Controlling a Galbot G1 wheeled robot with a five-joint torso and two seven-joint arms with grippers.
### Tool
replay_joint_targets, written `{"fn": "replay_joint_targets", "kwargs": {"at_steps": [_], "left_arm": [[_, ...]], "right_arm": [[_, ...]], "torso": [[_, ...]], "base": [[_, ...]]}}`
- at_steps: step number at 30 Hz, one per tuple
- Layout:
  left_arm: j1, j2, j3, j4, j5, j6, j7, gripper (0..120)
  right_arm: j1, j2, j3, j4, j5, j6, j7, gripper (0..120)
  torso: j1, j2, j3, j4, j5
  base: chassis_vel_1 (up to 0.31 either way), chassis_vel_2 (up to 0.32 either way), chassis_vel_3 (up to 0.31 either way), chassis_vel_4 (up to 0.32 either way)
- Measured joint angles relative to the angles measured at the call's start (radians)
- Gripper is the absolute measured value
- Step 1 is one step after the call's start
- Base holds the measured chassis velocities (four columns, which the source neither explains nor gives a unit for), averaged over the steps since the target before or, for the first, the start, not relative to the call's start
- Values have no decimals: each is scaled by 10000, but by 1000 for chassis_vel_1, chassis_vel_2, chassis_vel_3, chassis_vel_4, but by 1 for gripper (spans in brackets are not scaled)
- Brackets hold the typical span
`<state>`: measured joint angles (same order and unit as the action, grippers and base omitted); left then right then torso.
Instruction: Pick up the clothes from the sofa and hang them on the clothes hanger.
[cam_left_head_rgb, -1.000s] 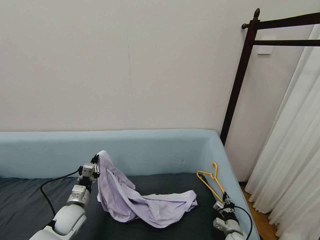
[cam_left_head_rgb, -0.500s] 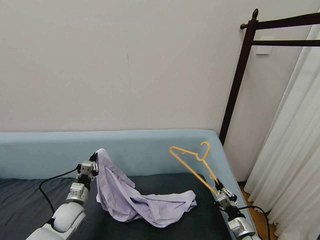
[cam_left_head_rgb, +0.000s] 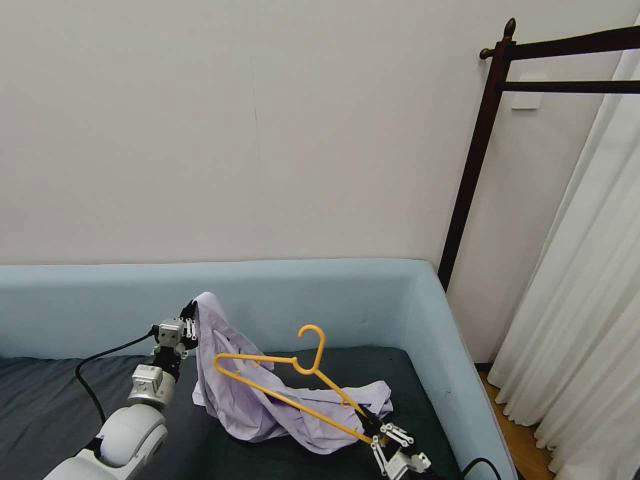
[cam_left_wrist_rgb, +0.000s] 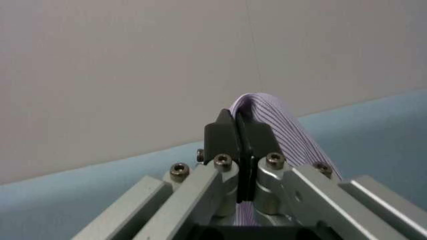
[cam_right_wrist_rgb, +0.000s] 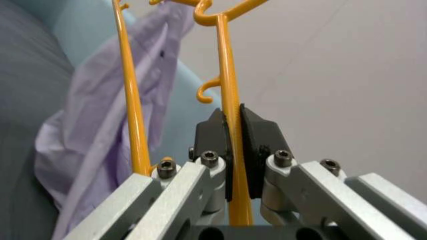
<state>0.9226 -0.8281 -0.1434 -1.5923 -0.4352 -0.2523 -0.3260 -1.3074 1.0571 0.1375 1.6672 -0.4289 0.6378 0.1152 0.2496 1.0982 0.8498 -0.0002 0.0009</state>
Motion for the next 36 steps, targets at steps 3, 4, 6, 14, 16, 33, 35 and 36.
{"fn": "replay_joint_targets", "kwargs": {"at_steps": [3, 4, 6, 14, 16, 33, 35, 36], "left_arm": [[114, -3, -103, -126, 25, 0, -33, 0], [146, -12, -134, -160, 34, 0, -48, 0], [257, -88, -222, -341, 98, -2, -114, 0], [578, -308, -269, -918, 264, 113, -230, 0], [601, -314, -256, -990, 280, 138, -246, 0], [686, -240, -182, -1226, 367, 221, -298, 0], [730, -243, -165, -1321, 371, 220, -298, 0], [785, -262, -158, -1402, 376, 219, -298, 0]], "right_arm": [[-203, 4, -87, 192, -246, 214, -74, 4], [-252, 10, -123, 204, -362, 236, -69, 4], [-280, 110, -348, -19, -1024, 242, 253, 4], [420, 995, -1138, -1247, -3608, -612, 2690, 4], [510, 1140, -1232, -1370, -3940, -837, 3068, 4], [557, 1571, -1383, -1688, -5373, -3752, 5200, 4], [535, 1554, -1398, -1646, -5215, -3841, 5200, 4], [559, 1598, -1422, -1673, -5168, -3855, 5199, 4]], "torso": [[0, 0, 0, -1, -1], [0, 0, 0, -1, 0], [-1, 0, 0, -3, -2], [1, -1, 1, -1, 1], [1, -1, 1, -1, 1], [2, -2, 1, -2, 0], [2, -2, 1, -4, 0], [1, -2, 1, -5, 0]], "base": [[0, 0, 0, 0], [0, 0, 0, 0], [0, 0, 0, 0], [0, 0, 0, 0], [0, 0, 0, 0], [0, 0, 0, 0], [0, 0, 0, 0], [0, 0, 0, 0]]}}
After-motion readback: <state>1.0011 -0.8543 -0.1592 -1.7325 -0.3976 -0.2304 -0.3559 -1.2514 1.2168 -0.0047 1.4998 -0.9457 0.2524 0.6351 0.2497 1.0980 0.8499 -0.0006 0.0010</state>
